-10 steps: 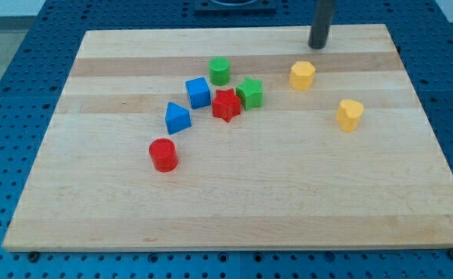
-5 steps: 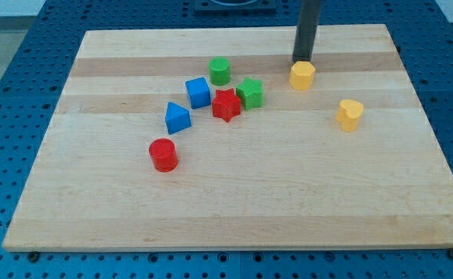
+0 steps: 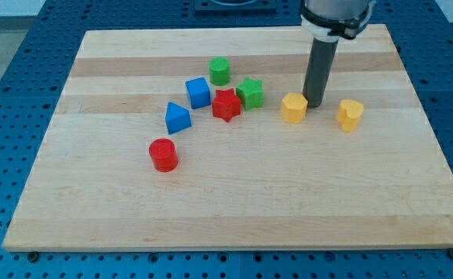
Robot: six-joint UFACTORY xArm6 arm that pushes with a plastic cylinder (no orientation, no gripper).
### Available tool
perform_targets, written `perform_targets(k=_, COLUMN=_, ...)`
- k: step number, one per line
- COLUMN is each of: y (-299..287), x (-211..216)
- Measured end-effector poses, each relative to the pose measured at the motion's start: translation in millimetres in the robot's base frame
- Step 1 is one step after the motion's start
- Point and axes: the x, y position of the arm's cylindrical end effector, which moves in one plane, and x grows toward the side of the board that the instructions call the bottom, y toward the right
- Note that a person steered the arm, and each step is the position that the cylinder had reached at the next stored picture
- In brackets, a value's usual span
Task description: Drag the yellow hexagon towards center
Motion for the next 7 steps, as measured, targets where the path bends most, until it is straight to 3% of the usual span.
perform_targets(k=2, y=-28, x=3)
perform_targets(k=7, y=-34, x=26)
